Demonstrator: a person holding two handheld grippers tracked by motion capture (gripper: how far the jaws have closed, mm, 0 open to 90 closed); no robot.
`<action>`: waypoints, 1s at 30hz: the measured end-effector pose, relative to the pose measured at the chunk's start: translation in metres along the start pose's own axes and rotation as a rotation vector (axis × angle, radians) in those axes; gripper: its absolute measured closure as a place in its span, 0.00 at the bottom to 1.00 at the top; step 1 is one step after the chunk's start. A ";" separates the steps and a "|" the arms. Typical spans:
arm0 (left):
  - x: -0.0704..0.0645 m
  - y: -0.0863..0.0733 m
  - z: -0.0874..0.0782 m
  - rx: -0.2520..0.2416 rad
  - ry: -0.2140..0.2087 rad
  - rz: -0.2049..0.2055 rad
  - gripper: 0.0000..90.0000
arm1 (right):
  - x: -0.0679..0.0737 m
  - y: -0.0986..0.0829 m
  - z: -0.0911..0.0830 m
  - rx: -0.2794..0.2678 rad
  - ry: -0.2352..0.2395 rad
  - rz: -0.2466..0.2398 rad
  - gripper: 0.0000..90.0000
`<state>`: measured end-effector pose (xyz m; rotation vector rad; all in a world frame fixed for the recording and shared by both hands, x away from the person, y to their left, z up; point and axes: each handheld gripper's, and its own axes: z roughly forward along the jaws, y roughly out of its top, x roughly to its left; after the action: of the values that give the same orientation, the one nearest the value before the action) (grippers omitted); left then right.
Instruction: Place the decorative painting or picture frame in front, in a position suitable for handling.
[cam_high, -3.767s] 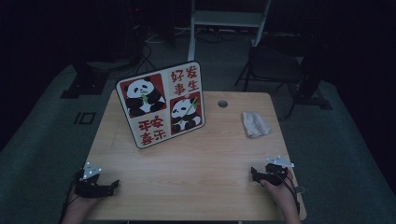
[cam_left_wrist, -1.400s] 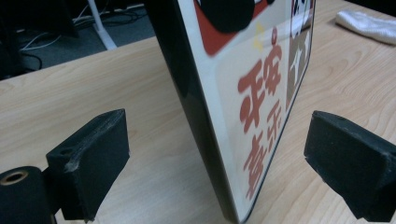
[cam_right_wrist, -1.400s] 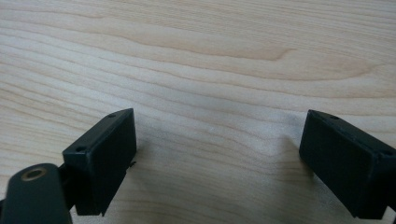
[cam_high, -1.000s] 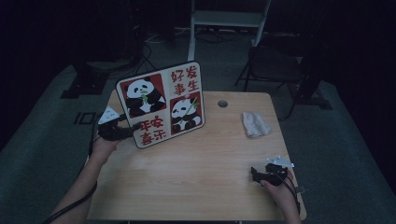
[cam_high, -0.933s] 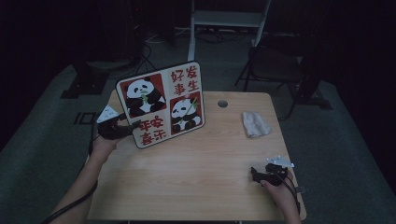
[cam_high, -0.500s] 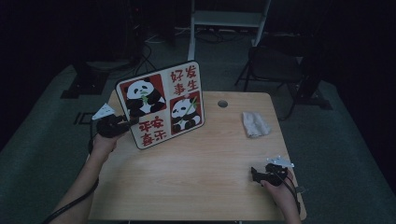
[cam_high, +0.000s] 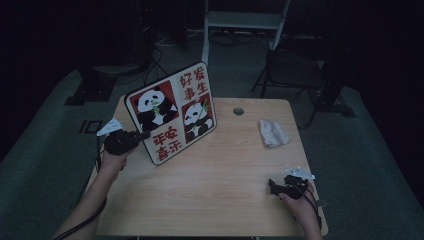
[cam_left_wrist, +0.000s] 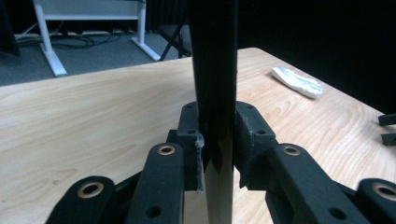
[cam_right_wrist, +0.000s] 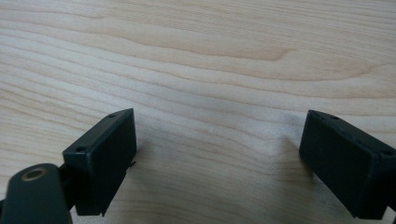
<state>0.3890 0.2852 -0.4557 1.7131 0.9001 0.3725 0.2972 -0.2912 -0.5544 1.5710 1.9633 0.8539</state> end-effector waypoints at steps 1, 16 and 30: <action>-0.003 0.000 0.000 0.003 0.001 0.001 0.85 | 0.000 0.000 0.000 0.000 0.000 0.000 0.12; -0.040 -0.008 -0.001 -0.018 0.033 0.110 0.86 | 0.000 0.000 0.000 0.000 0.000 0.000 0.12; -0.073 -0.008 0.002 0.004 0.047 0.236 0.88 | 0.000 0.000 0.000 0.001 0.000 0.000 0.12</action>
<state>0.3390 0.2316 -0.4500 1.8259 0.7337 0.5699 0.2972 -0.2913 -0.5543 1.5712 1.9642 0.8532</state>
